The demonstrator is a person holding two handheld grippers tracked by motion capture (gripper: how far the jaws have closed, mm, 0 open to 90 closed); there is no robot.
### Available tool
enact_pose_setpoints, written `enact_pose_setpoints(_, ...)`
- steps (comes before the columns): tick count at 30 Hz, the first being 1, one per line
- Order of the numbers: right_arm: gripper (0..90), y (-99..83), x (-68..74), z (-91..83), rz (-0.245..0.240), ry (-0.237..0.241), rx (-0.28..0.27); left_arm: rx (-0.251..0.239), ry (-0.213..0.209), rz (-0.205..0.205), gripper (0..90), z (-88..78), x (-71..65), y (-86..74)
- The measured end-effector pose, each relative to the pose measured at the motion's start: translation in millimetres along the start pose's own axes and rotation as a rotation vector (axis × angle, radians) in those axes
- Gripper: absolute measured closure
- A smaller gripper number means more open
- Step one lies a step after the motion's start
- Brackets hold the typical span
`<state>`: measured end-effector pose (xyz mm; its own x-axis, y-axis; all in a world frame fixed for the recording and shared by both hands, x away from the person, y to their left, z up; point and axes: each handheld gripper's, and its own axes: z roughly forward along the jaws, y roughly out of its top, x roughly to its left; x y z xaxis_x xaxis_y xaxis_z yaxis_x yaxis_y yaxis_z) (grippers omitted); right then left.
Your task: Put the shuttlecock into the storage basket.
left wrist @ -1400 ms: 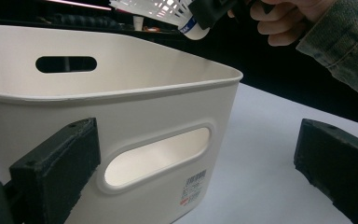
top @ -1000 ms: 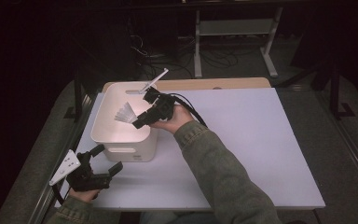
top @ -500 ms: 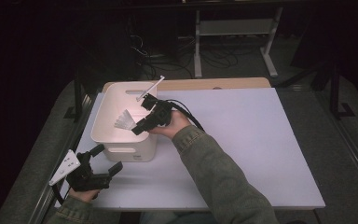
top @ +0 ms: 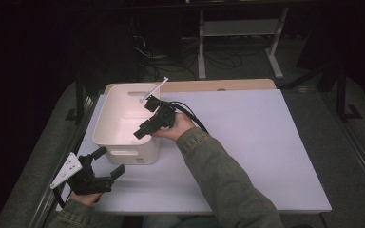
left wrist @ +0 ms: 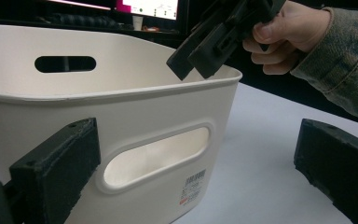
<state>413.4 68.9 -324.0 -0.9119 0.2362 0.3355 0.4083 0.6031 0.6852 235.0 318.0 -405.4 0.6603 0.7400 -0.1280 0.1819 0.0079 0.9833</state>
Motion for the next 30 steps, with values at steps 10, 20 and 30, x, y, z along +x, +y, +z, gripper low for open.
enact_pose_setpoints(10,18.4,0.2,3.1,-15.2,0.016,-0.082,-0.095,-0.006,-0.003,-0.006,0.0,0.4,-0.8,-0.3)
enact_pose_setpoints(20,2.4,-3.8,1.0,-25.8,0.014,-0.14,-0.152,-0.014,-0.006,-0.012,0.0,1.3,-1.1,-0.8)
enact_pose_setpoints(30,0.0,-11.1,0.8,-37.4,0.033,-0.186,-0.179,-0.004,-0.001,-0.009,0.0,0.1,-1.1,-0.2)
